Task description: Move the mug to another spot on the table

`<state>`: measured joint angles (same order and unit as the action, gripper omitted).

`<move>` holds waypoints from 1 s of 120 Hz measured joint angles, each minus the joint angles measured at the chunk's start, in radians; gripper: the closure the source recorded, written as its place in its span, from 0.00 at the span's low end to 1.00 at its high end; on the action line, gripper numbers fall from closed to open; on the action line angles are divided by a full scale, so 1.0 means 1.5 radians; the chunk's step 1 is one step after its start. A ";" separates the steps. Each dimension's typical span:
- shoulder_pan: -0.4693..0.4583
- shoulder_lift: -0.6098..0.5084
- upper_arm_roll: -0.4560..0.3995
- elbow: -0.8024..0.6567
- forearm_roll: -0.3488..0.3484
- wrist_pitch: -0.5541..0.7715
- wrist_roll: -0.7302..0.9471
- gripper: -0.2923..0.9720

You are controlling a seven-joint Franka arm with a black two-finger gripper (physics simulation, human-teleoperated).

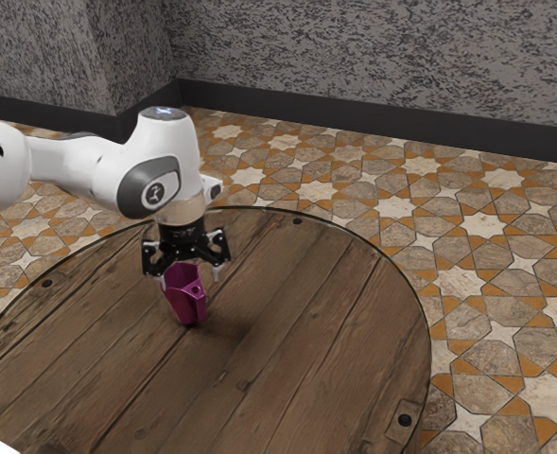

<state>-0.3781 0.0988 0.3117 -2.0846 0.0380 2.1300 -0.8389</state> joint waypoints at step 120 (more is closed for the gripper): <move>0.009 0.111 0.041 -0.048 -0.148 0.223 -0.204 0.65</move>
<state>-0.3653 0.2651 0.3725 -2.1562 -0.1833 2.4645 -1.1447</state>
